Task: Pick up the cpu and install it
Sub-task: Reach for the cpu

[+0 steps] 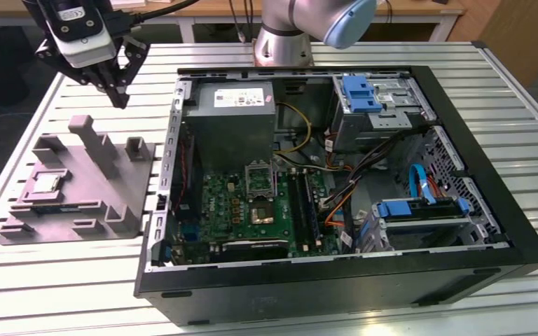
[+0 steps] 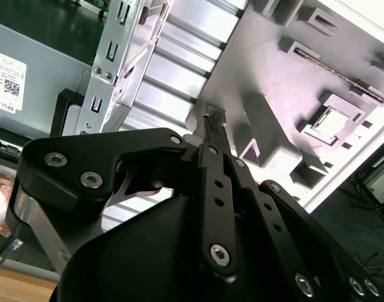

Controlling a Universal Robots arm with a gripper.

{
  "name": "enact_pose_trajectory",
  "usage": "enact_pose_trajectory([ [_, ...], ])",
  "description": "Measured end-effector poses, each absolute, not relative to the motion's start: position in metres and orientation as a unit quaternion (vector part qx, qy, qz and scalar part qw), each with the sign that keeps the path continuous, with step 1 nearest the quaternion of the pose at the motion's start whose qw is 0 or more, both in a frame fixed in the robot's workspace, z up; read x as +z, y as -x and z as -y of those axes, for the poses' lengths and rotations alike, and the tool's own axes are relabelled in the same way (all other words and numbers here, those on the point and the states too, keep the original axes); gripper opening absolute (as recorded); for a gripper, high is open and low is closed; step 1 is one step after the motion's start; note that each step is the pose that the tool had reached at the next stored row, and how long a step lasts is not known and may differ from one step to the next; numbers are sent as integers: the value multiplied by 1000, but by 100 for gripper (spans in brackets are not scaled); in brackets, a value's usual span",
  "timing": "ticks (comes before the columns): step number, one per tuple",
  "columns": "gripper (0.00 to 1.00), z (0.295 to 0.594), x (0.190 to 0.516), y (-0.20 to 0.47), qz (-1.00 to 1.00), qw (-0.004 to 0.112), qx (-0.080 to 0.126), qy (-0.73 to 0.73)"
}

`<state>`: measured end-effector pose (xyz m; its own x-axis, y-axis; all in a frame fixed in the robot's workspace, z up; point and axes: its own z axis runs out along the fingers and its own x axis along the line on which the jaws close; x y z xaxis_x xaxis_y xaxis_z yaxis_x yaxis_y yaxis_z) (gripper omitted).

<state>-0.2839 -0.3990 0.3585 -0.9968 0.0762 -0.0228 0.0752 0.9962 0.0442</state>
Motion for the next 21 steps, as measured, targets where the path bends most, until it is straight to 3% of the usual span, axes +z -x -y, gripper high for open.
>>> enact_pose_trajectory([
  [21,11,399,358,291,-999,12,22,-38],
])
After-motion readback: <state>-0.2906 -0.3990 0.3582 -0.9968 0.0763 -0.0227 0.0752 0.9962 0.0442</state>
